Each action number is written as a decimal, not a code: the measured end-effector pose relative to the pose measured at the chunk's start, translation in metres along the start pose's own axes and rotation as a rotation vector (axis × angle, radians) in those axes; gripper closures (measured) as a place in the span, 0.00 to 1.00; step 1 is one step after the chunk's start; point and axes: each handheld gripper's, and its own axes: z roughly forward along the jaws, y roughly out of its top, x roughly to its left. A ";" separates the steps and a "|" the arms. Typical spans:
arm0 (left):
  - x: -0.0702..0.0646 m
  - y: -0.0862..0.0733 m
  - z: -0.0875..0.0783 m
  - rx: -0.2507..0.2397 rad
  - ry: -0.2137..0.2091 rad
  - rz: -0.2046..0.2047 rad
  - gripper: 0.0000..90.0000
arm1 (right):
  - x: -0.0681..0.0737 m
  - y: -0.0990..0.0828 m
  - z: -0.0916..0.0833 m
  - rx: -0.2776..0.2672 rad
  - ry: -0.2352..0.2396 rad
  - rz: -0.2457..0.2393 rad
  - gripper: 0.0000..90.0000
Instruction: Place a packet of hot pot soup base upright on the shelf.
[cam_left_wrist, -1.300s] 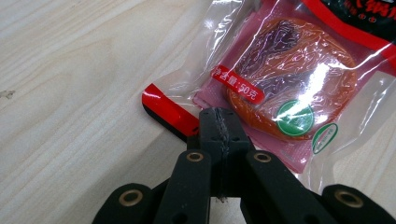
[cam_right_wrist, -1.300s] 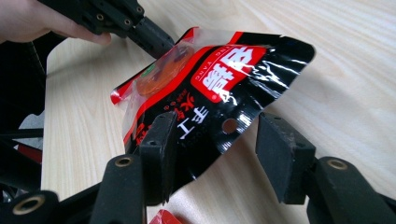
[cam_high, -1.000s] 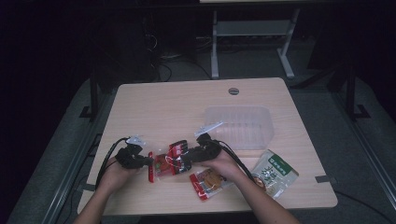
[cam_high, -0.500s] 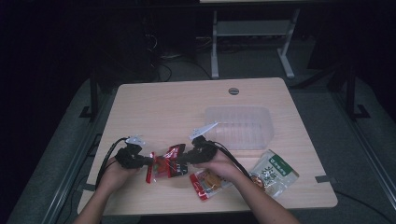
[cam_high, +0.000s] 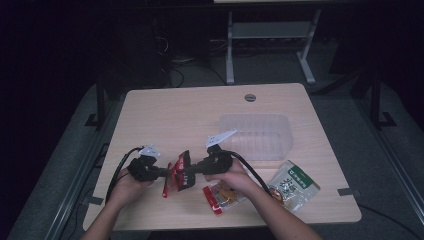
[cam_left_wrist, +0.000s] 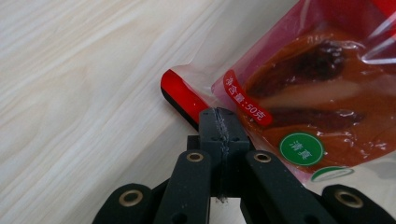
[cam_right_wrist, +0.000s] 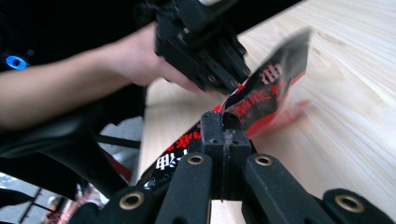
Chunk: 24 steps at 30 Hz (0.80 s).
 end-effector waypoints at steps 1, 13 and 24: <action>-0.002 0.002 0.000 -0.010 -0.009 0.013 1.00 | 0.002 0.001 -0.001 -0.004 0.006 0.002 1.00; -0.026 0.015 -0.002 -0.118 -0.092 0.053 0.97 | 0.021 0.008 -0.018 -0.071 0.042 -0.042 1.00; -0.025 0.012 -0.014 -0.157 -0.107 0.060 0.85 | 0.028 0.011 -0.048 -0.111 -0.005 -0.069 1.00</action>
